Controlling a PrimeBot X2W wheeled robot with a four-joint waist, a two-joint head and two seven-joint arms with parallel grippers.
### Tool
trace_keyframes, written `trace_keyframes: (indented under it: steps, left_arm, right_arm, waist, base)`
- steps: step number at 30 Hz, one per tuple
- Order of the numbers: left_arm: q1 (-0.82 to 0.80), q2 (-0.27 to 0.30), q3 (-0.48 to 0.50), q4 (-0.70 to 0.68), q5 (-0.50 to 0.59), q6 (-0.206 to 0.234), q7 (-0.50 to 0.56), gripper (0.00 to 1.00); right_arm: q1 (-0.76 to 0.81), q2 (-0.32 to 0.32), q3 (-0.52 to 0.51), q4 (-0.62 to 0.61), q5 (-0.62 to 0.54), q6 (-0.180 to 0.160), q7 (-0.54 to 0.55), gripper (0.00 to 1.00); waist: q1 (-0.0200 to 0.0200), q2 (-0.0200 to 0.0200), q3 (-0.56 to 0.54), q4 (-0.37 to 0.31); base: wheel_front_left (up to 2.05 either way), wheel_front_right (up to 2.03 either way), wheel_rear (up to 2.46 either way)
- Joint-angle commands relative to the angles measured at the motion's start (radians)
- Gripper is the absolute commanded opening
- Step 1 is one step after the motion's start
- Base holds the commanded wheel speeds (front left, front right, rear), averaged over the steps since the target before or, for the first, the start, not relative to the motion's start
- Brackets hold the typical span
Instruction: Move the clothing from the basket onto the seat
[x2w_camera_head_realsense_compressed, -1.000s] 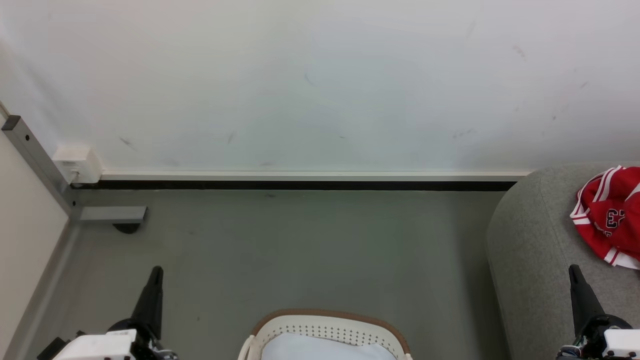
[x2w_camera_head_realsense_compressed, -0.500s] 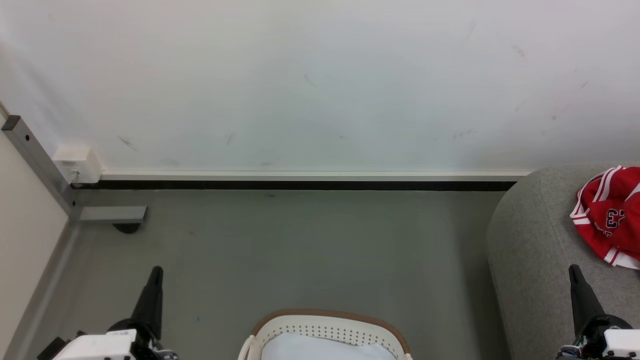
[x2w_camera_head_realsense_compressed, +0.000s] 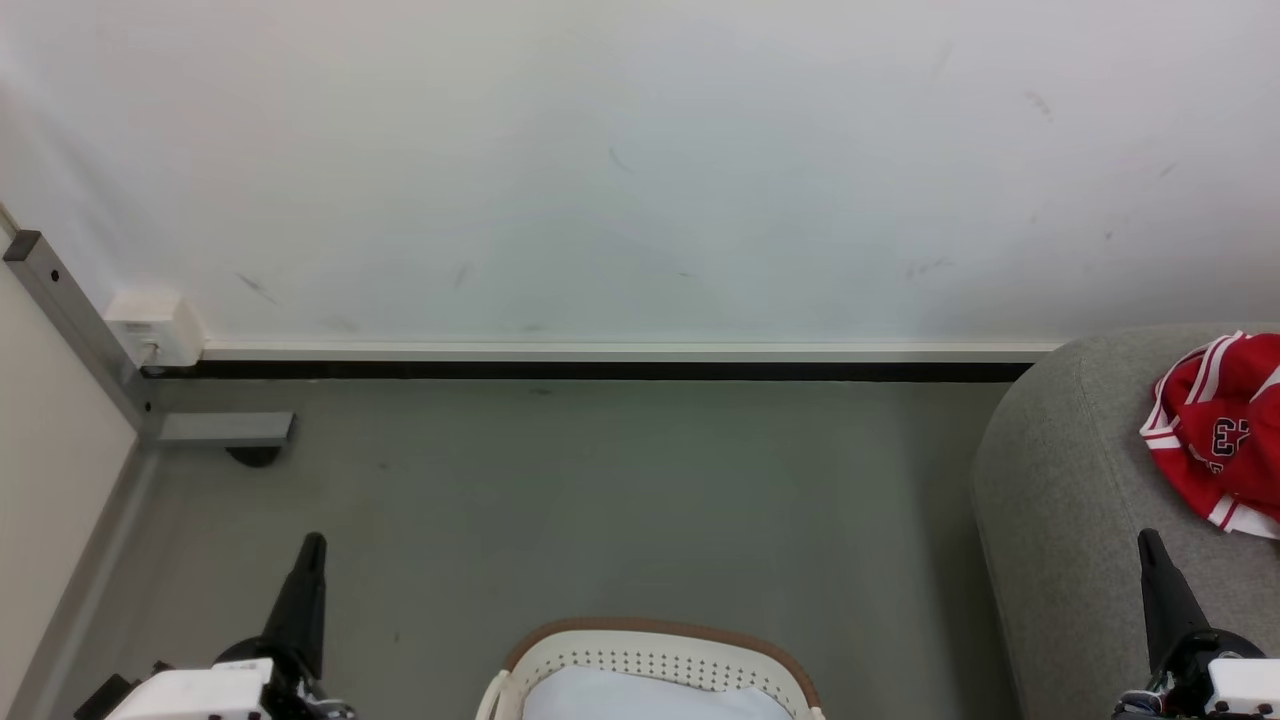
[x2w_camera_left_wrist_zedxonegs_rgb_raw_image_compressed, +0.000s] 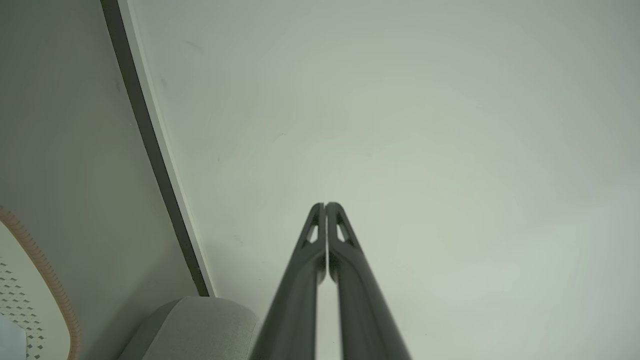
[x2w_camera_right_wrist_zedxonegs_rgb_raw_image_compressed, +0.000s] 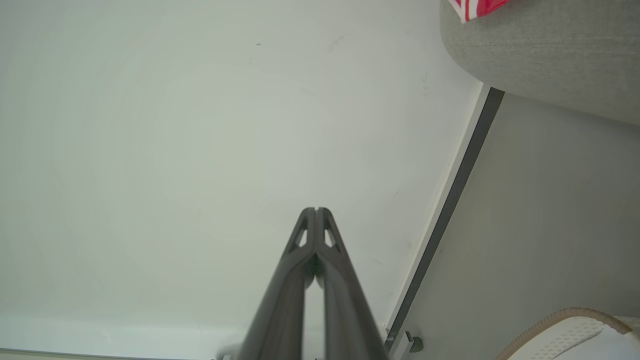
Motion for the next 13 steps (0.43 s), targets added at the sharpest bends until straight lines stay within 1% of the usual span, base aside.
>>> trace_keyframes:
  steps: [1,13]
  left_arm:
    - [-0.006,0.007,0.002,-0.002,-0.012,-0.005,0.005,0.00]
    - [-0.006,0.007,0.002,-0.002,-0.012,-0.005,0.005,0.00]
  right_arm:
    - [-0.013,0.001,-0.003,0.002,-0.005,-0.002,0.004,0.00]
    - [-0.013,0.002,-0.004,0.001,-0.007,-0.002,0.005,0.00]
  waist:
    - [0.0000,0.0000,0.000,0.000]
    - [0.0000,0.0000,0.000,0.000]
  base:
    - [0.00,0.00,0.00]
    - [0.00,0.00,0.00]
